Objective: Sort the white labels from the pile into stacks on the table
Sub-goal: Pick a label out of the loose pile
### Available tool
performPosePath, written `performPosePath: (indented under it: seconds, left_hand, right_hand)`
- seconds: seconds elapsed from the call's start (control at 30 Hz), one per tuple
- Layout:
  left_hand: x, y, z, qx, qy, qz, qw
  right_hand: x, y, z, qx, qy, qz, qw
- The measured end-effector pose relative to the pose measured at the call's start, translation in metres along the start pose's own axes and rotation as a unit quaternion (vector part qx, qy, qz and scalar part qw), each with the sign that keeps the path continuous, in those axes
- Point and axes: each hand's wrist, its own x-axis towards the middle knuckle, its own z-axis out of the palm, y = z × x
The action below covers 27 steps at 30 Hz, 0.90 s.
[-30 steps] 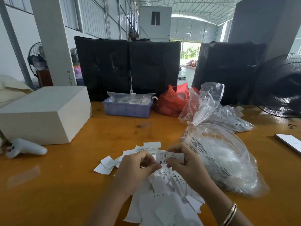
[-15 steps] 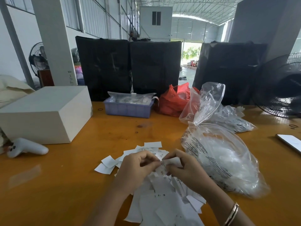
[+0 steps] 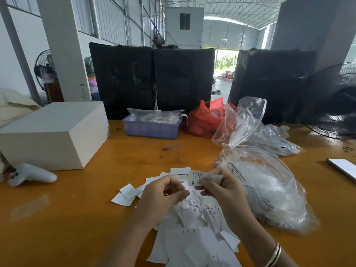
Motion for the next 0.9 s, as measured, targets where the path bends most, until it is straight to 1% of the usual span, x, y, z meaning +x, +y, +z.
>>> performPosePath:
  seconds: [0.1,0.17,0.63,0.9]
  left_hand:
    - [-0.0001,0.0018,0.0005,-0.005,0.004,0.003,1.0]
    - [-0.0008,0.0027,0.0006,-0.008,0.005,0.006,1.0]
    - [-0.0004,-0.0014,0.0006,0.017,0.024,0.036,0.999]
    - [0.0002,-0.0028,-0.0002,0.018,0.027,0.047,0.998]
  right_hand:
    - [-0.0011,0.0048,0.005,-0.045,-0.013,-0.004,0.999]
    - [-0.001,0.0058,0.0054,-0.063,-0.006,-0.013,0.998]
    - [-0.0016,0.0038,0.0047,-0.059,0.018,-0.032,0.998]
    - [-0.0027,0.0066,0.0075,-0.083,-0.019,-0.035,0.996]
